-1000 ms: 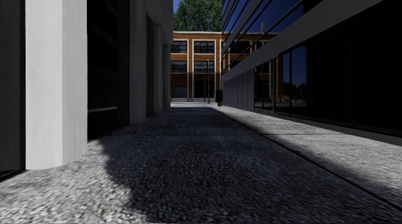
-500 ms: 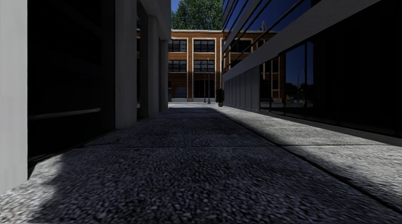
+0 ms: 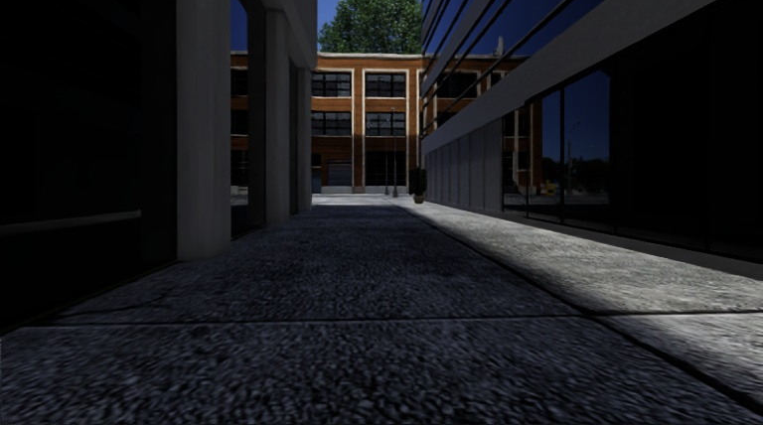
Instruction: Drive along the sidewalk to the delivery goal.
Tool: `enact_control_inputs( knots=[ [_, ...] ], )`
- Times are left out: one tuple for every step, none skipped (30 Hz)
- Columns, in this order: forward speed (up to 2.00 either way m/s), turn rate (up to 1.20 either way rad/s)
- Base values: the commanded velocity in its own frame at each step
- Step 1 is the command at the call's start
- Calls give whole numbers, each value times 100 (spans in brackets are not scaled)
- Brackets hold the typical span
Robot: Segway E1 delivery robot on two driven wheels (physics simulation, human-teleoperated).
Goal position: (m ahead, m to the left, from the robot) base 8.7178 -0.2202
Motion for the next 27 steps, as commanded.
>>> enact_control_inputs(
  knots=[
    [200, -21],
    [200, -22],
    [200, -22],
    [200, -25],
    [200, -27],
    [200, -27],
    [200, -28],
    [200, -28],
    [200, -28],
    [200, -28],
    [200, -28],
    [200, -28],
    [200, -28],
    [200, -28],
    [200, -28],
    [200, -28],
    [200, -28],
    [200, -28],
    [200, -28],
    [200, -28],
    [200, -28],
    [200, -28],
    [200, -28],
    [200, -17],
    [200, 0],
    [200, 0],
    [200, 0]
  ],
)
